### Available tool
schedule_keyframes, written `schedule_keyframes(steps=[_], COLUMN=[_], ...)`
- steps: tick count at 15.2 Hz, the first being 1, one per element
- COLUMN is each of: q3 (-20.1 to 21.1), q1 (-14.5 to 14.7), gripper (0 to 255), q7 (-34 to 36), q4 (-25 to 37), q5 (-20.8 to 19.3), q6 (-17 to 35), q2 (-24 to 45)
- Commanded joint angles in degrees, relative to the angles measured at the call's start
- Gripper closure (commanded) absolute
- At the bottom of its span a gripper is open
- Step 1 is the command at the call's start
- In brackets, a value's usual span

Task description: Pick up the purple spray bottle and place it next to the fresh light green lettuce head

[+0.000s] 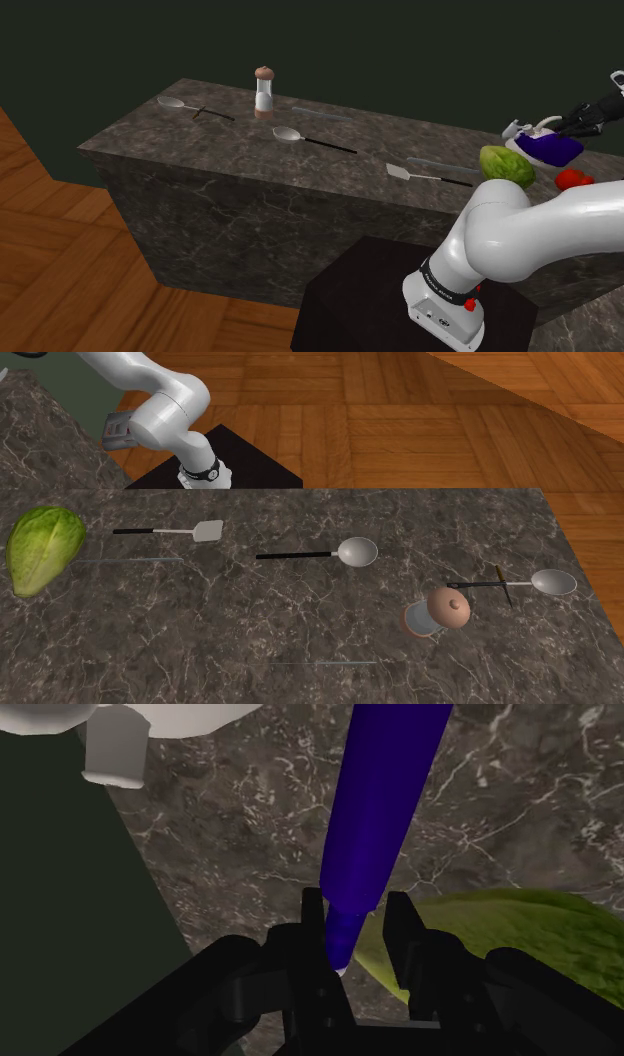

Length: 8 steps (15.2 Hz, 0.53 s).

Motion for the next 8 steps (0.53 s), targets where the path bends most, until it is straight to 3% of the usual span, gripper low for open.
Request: schedule_keyframes(steps=[1,8], q3=[-0.3,-2.0], q1=[-0.4,-0.9], gripper=[255,255], q7=[-0.1,-0.6], q4=[-1.4,-5.6], q5=[-0.4,-1.9], q6=[1.3,5.6], q2=[-0.4,-1.8])
